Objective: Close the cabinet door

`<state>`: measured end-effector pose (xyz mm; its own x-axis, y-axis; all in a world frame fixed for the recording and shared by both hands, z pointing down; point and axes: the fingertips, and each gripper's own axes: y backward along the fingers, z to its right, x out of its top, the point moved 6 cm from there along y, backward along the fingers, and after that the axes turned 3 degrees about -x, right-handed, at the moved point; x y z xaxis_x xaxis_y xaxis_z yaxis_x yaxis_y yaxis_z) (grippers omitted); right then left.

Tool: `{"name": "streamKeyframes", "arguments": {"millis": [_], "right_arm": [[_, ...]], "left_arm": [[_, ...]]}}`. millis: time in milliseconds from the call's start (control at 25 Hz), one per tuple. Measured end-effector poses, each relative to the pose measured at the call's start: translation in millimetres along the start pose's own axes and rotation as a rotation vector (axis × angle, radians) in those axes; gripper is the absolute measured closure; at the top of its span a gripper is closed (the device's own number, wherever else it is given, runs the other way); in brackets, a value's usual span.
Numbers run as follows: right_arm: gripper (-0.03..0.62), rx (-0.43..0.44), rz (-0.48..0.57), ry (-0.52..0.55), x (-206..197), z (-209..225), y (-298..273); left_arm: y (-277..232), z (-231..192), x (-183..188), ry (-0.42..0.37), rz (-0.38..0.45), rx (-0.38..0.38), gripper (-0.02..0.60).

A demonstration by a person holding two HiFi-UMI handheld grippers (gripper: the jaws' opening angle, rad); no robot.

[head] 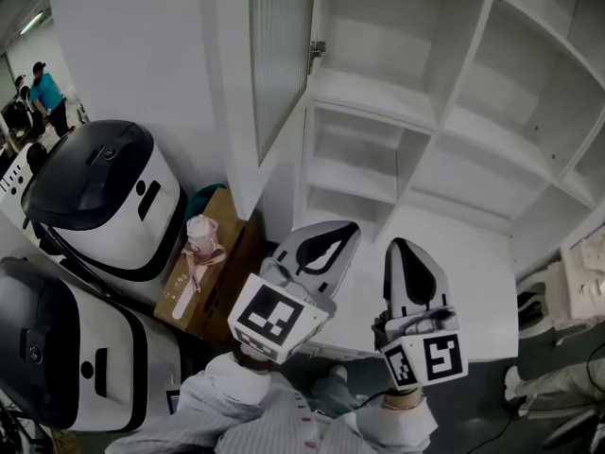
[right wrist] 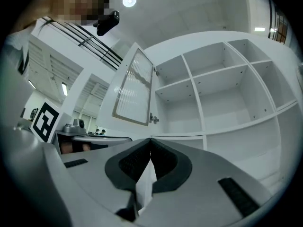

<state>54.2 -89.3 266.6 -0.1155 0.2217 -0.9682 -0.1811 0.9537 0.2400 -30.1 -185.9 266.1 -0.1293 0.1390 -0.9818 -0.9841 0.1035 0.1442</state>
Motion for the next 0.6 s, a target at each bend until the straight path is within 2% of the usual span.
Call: {"name": "streamKeyframes", "arguments": {"millis": [360, 600], "right_arm": [[0.582, 0.173, 0.01, -0.01, 5, 81, -36], [0.582, 0.284, 0.005, -0.033, -2, 108, -45]], "left_arm": [[-75, 6, 7, -0.022, -0.01, 0.155, 0.572], [-93, 15, 5, -0.031, -0.025, 0.267, 0.572]]}}
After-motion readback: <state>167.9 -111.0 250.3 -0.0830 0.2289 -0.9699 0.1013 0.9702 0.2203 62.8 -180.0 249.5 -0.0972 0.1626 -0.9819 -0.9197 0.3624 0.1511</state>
